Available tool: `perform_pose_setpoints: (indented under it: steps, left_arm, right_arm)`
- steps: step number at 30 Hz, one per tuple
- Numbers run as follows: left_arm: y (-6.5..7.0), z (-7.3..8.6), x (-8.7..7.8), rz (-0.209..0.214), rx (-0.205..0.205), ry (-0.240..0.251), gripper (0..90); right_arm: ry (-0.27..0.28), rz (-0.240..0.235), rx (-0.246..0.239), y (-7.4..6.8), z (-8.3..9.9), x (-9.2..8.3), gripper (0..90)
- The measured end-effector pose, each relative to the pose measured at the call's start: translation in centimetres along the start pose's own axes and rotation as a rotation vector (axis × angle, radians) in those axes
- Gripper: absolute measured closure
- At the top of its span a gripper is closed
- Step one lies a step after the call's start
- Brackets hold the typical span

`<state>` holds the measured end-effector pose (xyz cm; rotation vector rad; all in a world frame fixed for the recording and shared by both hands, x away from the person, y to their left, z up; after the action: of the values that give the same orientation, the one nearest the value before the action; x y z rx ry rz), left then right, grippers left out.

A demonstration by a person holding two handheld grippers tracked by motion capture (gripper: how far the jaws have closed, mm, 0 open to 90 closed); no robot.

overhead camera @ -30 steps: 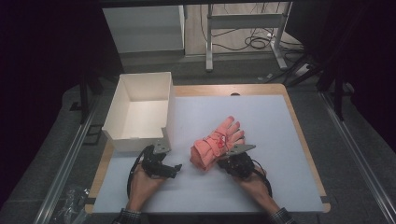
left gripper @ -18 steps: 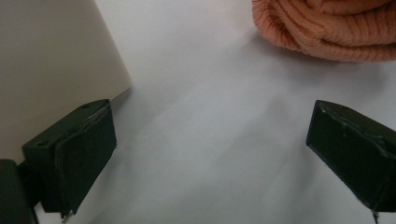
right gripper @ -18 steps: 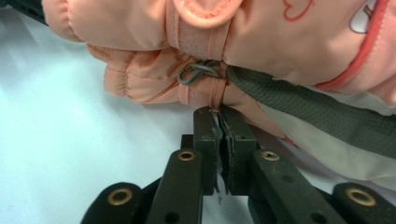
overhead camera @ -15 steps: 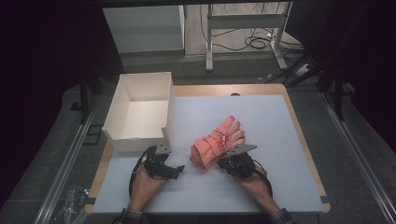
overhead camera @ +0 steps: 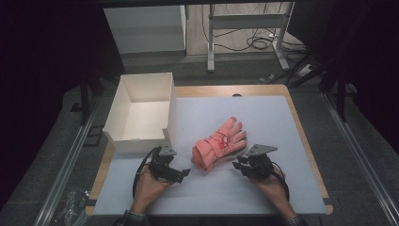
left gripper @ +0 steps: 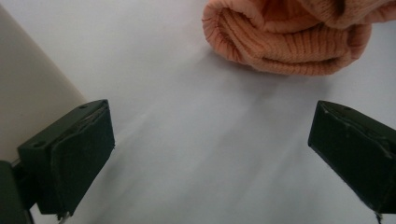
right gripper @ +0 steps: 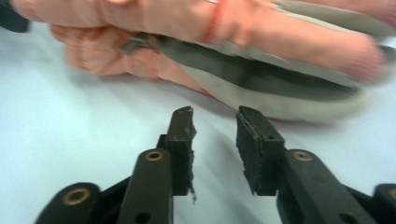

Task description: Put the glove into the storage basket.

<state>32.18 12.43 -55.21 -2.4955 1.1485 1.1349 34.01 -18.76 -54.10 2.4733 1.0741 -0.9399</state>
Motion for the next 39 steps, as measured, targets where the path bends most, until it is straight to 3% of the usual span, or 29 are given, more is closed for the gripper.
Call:
perform_pose_setpoints:
  steps: [6,14,25,29,39]
  left_arm:
    - [0.7,-0.7,-0.6,0.037,0.023,-0.013,0.0]
    - [1.3,-3.2,-1.3,0.06,0.067,-0.012,0.0]
    - [2.5,-7.3,-0.5,0.09,0.139,-0.043,0.0]
    - [2.9,-9.0,0.2,0.099,0.171,-0.055,0.0]
    - [3.7,-11.6,3.1,0.114,0.212,-0.119,0.0]
  right_arm:
    - [-0.003,0.061,0.025,2.3,1.0,-1.1,50.7]
    - [-0.013,0.171,0.057,5.1,1.9,-2.1,31.7]
    - [-0.015,0.276,0.094,8.3,3.5,-3.5,23.5]
    - [-0.028,0.258,0.132,8.9,4.0,-3.3,22.2]
    - [-0.032,0.26,0.122,8.8,4.0,-3.2,21.3]
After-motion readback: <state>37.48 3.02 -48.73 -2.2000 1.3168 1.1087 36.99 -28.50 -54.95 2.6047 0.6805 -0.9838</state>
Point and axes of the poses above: each handheld gripper's, and its own axes: x roughly forward along the jaws, z roughly out of its underside, y roughly to its right, the point moved 3 cm from there along x, roughly forward along the jaws, and after that the axes turned 3 degrees about z, right-handed, at the moved point
